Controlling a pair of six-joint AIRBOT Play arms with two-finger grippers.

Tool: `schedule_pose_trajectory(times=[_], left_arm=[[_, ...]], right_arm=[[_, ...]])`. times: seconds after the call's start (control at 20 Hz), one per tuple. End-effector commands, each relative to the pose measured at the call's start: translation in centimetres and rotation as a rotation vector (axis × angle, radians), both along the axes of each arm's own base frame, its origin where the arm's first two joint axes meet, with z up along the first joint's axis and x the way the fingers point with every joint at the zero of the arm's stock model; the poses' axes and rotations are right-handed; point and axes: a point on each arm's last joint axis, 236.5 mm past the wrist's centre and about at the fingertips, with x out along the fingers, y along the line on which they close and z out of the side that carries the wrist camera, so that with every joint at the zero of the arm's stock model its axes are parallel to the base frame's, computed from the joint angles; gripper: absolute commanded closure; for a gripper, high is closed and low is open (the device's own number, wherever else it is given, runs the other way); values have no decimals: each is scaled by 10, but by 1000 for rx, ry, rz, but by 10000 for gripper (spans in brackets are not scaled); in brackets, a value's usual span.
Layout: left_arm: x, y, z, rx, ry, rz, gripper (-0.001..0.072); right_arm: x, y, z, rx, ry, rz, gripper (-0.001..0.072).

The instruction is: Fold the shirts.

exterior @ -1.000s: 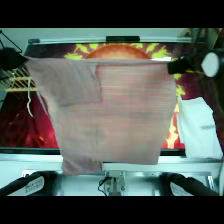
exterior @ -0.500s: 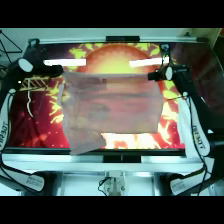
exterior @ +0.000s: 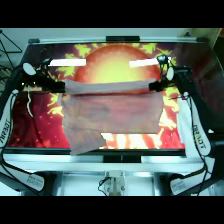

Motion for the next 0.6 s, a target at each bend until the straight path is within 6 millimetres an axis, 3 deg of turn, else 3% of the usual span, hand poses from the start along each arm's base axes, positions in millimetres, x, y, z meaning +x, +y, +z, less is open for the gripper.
schedule_pose_trajectory(times=[0.0,0.15,0.4,0.45,0.5,0.55], left_arm=[[-47,-3,-25,14,191,-42,685],[-67,-13,-42,8,269,-43,684],[-79,-15,-49,3,328,-5,682],[-81,-17,-48,-6,335,-8,653],[-83,-20,-46,-19,346,-11,462],[-86,-20,-40,-26,362,-21,300]], right_arm=[[-51,0,-29,-5,231,33,664],[-63,21,-45,88,301,15,663],[-66,21,-52,99,329,-27,662],[-67,23,-51,106,329,-27,598],[-67,25,-51,114,331,-28,376],[-70,24,-47,111,338,-25,270]])
